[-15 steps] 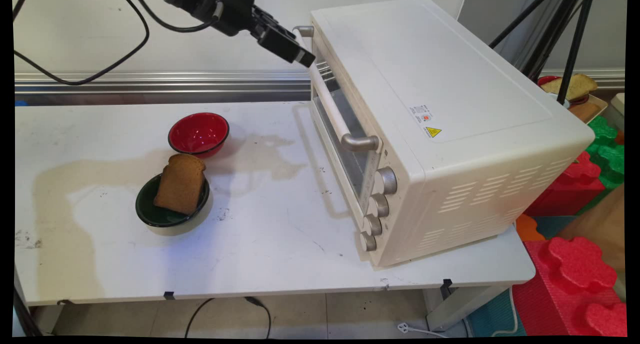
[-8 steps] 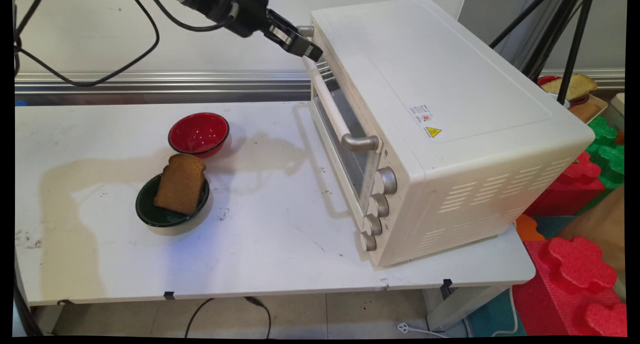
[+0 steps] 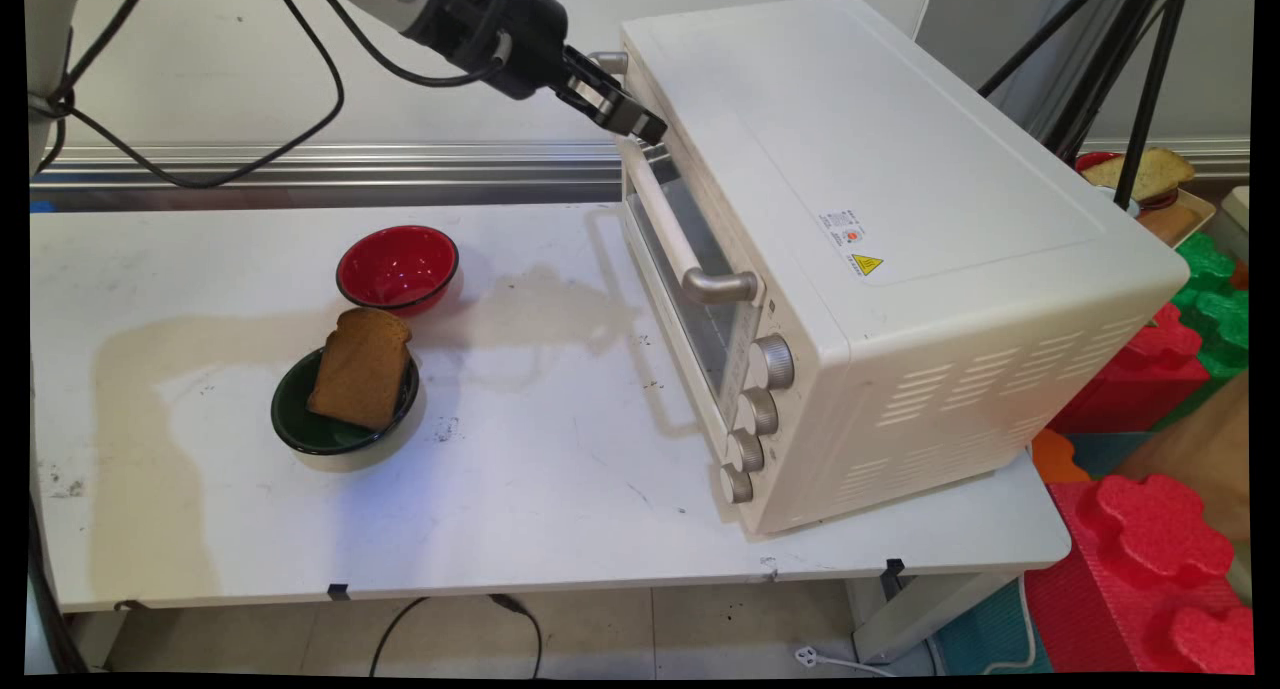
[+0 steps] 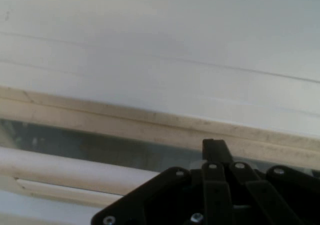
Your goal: Open the oven
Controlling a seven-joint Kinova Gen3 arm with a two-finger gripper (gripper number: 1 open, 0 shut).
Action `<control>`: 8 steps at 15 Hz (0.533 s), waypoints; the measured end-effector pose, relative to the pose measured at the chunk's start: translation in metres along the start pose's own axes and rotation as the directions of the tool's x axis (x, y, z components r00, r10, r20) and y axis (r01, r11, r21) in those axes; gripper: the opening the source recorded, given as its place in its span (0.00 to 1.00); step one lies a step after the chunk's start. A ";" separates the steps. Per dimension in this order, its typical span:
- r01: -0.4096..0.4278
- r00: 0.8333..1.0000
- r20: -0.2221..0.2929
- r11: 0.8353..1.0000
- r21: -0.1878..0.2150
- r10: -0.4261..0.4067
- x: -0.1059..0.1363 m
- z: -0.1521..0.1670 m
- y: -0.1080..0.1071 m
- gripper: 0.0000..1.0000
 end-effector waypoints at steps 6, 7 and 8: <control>0.012 1.000 0.021 1.000 -0.009 -0.011 -0.006 0.018 0.000 0.00; 0.014 1.000 0.026 1.000 -0.009 -0.014 -0.007 0.021 0.000 0.00; 0.015 0.999 0.029 1.000 -0.009 -0.015 -0.009 0.023 0.001 0.00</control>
